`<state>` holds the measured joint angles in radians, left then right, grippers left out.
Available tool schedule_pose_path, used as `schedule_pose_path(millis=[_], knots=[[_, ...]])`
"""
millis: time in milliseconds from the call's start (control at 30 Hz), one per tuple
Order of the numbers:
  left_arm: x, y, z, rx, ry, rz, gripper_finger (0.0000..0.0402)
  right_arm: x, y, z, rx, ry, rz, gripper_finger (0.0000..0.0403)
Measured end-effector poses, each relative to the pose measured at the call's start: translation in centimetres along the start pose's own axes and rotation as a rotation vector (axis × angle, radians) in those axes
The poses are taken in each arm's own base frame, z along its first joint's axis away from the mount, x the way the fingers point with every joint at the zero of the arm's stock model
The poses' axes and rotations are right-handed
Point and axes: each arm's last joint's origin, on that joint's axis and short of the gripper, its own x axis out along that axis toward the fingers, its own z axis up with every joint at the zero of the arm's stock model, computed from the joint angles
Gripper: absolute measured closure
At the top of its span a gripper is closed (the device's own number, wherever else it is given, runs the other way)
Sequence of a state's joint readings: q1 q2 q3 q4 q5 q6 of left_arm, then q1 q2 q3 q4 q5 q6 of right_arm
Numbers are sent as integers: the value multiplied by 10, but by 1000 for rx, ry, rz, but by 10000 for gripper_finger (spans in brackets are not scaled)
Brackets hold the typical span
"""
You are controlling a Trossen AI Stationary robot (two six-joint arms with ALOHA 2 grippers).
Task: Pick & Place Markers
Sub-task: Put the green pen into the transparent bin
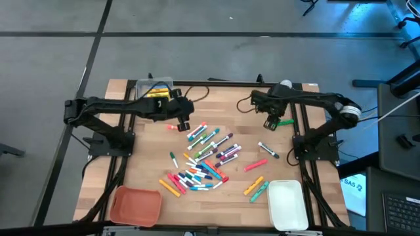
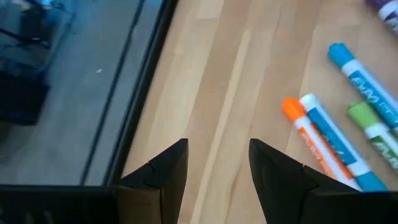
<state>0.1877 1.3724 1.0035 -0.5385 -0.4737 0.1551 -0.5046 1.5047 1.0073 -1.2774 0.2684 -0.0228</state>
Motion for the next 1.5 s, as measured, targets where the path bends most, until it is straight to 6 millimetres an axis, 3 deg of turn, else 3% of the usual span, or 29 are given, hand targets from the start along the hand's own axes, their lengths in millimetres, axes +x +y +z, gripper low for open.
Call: schedule_pose_path(millis=[233, 500, 767, 1000, 1167, 1333, 1400, 1500], knots=[[-7, -12, -2, 52, 26, 44, 240, 32, 7, 22, -131, 170, -22, 199], [-8, -13, -2, 53, 26, 46, 246, 61, 14, 38, -211, 286, -28, 202], [-8, -12, -2, 53, 29, 70, 245, 78, 17, 50, -230, 267, 54, 253], [-8, -11, -6, 64, 61, 98, 250, 82, 17, 52, -191, 261, 94, 325], [-8, -11, -11, 63, 112, 131, 251, 74, 15, 50, -147, 223, 105, 338], [-8, -13, -13, 8, 122, 50, 253, 44, 9, 45, -54, 21, 148, 338], [-9, -17, -11, -23, 97, -81, 256, 27, 6, 45, 18, -133, 203, 338], [-10, -25, -3, -29, -20, -223, 260, -4, 4, 49, 134, -509, 310, 339]])
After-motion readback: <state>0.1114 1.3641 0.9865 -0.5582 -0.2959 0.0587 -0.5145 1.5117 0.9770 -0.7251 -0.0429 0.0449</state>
